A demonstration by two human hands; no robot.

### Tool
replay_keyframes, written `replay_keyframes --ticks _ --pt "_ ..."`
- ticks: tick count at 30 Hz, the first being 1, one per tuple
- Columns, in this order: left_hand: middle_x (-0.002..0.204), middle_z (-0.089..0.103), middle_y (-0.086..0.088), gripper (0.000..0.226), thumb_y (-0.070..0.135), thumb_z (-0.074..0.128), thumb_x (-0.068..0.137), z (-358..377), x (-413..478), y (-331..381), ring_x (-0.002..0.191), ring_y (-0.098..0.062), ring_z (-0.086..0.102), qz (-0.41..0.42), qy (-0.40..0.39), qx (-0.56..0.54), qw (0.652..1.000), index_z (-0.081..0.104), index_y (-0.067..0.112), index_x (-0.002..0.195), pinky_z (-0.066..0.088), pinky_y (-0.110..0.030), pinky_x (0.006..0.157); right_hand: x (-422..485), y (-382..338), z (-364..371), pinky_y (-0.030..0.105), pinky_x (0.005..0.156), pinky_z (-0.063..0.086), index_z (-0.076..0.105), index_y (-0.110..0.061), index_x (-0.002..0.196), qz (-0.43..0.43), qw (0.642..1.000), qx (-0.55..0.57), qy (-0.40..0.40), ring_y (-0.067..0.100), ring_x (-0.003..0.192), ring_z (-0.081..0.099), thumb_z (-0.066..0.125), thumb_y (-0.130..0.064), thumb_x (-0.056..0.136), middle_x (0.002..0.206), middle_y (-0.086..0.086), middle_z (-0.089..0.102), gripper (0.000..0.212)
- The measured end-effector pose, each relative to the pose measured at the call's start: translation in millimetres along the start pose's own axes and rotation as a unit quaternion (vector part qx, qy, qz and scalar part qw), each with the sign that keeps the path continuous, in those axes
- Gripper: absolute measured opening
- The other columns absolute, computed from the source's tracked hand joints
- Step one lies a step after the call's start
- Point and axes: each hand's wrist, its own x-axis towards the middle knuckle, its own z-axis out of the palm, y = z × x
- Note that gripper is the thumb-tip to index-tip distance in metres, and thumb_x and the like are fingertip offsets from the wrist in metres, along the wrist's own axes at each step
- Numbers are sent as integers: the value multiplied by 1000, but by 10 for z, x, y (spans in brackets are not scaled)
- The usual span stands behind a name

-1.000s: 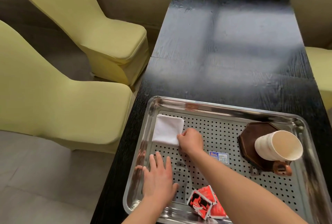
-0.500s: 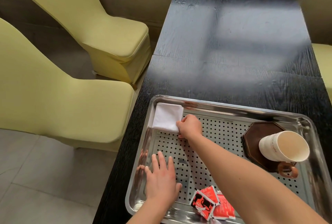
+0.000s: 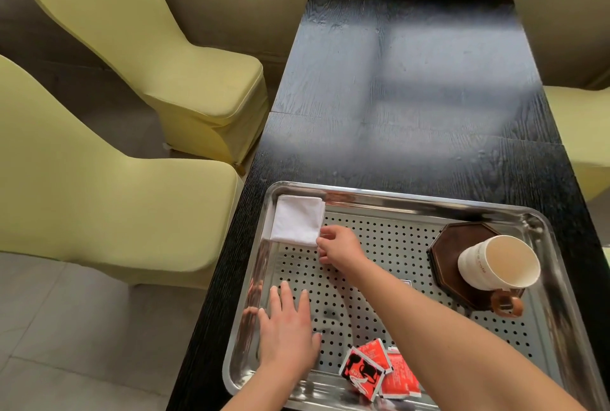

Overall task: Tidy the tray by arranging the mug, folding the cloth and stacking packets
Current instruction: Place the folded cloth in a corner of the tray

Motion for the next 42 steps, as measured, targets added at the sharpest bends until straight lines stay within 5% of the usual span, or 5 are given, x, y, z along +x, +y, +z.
replay_keyframes --ticks 6,10,16,32,42 --pt "164 14 -13 75 45 47 95 -175 53 5 151 -31 13 7 47 -35 998 11 23 157 27 -48 119 24 -51 -3 47 94 51 61 -8 125 -74 982 -163 56 26 102 56 46 -5 93 120 10 59 35" --pt "166 5 -13 80 39 51 95 -428 336 44 154 -30 2 37 101 -47 993 5 22 158 18 -47 123 47 -61 -97 40 103 43 23 -28 157 -213 890 -398 69 25 137 30 42 -1 92 164 -12 20 73" --pt "167 -10 -11 76 46 41 97 -563 690 69 153 -35 -13 25 62 -11 998 0 28 159 0 -56 122 221 -99 -170 46 109 40 3 -26 159 -209 779 -591 8 33 151 13 48 -23 98 168 -12 0 76" --pt "168 -2 -7 73 52 46 97 -629 814 -36 152 -38 -15 41 12 -25 999 15 29 158 1 -57 122 336 -355 104 51 120 22 14 -19 159 -256 741 -620 -32 33 152 9 45 -21 98 168 -2 7 69" --pt "167 8 -4 66 41 47 97 -688 718 3 154 -28 -3 36 63 -84 994 20 29 156 10 -50 125 -165 332 -300 34 124 10 41 -20 150 -287 861 -409 91 20 151 22 48 -6 89 162 -3 32 63"
